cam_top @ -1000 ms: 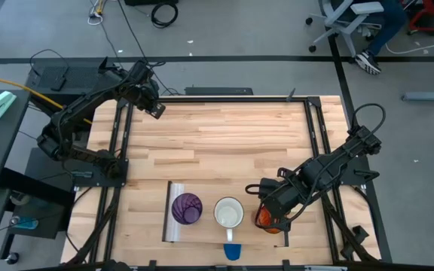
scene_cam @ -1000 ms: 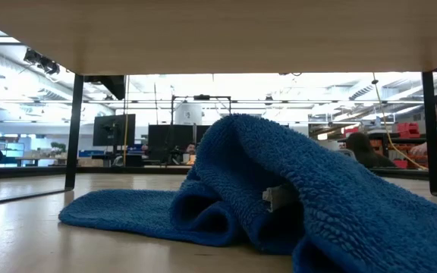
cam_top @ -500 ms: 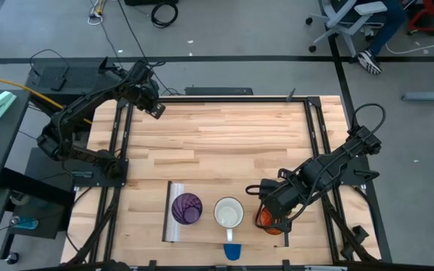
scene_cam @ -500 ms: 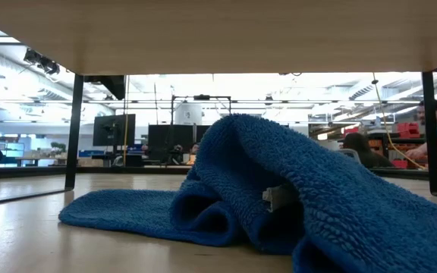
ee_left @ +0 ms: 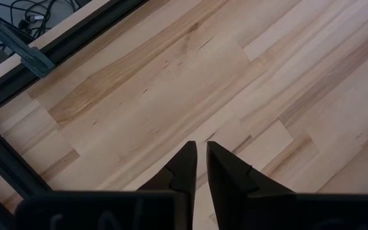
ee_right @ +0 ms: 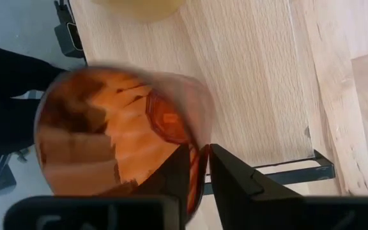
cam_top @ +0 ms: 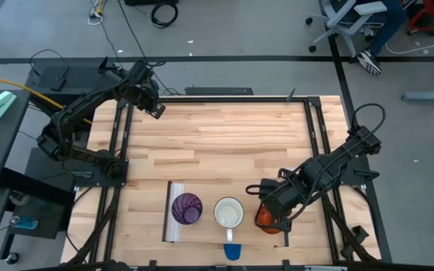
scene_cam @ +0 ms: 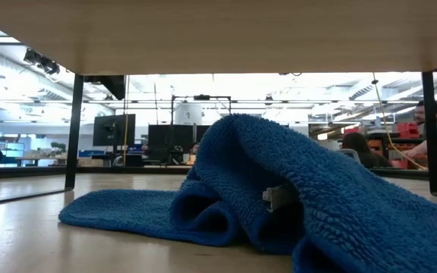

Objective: Stack small to large cups/mugs on shelf
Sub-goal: Put the orange cup on the shelf, then return to Home Position

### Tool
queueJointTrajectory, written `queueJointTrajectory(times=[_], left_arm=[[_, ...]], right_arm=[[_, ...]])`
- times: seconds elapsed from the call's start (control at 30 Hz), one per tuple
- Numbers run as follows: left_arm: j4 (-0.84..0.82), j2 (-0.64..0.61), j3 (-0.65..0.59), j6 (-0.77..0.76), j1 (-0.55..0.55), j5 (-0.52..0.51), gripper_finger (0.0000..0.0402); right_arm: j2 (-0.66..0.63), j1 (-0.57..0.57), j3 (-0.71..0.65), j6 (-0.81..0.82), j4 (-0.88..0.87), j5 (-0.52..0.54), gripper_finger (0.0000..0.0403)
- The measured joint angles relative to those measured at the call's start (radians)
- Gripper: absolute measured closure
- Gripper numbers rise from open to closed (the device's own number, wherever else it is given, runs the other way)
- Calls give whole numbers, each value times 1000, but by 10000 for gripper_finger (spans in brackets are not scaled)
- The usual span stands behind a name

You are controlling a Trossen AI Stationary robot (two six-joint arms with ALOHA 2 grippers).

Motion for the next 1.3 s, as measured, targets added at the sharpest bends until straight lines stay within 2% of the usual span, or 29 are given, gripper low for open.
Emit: queueJointTrajectory(times=[0.27,0.63,0.9,1.1,1.3], left_arm=[[0,0,0,0,0,0,362],[0,0,0,6,0,0,354],[0,0,0,8,0,0,353],[1,0,0,7,0,0,360],[16,0,0,6,0,0,367]], right_arm=[[0,-12,0,2,0,0,304],[-10,-38,10,19,1,-2,300],[-11,-38,160,-4,-13,1,300],[-31,-34,326,-46,-90,140,300],[-133,-33,396,-65,-78,282,300]])
